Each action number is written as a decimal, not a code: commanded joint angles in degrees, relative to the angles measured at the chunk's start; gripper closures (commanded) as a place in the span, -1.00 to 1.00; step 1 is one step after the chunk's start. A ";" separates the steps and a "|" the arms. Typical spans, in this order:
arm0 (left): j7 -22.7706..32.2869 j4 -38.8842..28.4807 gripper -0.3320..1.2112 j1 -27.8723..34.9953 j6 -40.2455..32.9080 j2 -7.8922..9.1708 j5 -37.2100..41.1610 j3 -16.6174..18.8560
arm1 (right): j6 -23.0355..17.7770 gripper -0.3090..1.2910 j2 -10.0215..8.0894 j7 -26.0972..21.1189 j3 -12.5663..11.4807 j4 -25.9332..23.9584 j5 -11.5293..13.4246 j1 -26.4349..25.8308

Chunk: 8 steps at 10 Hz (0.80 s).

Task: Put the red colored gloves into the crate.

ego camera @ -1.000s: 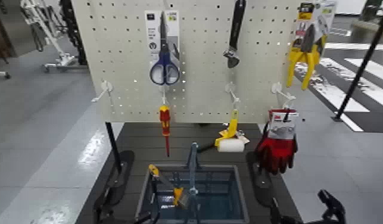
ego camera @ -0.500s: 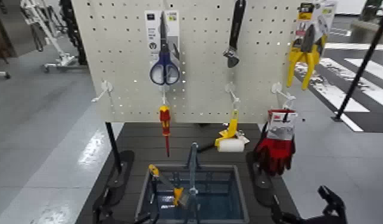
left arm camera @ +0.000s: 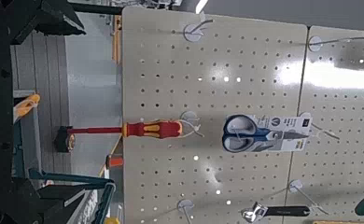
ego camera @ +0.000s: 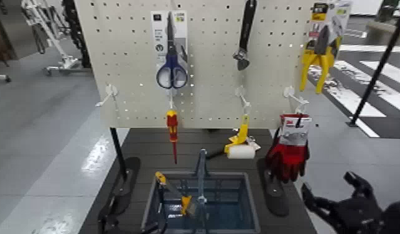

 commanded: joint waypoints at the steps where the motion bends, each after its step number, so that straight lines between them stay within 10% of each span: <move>1: 0.00 0.03 -0.44 -0.09 0.08 -5.27 0.03 -0.22 | 9.80 -0.51 -0.86 9.46 -6.25 3.44 -2.71 -8.78; 8: -0.61 0.03 -0.44 -0.53 0.34 -5.36 0.11 -0.58 | 8.66 -0.51 -10.01 26.42 -1.85 29.28 -9.39 -30.75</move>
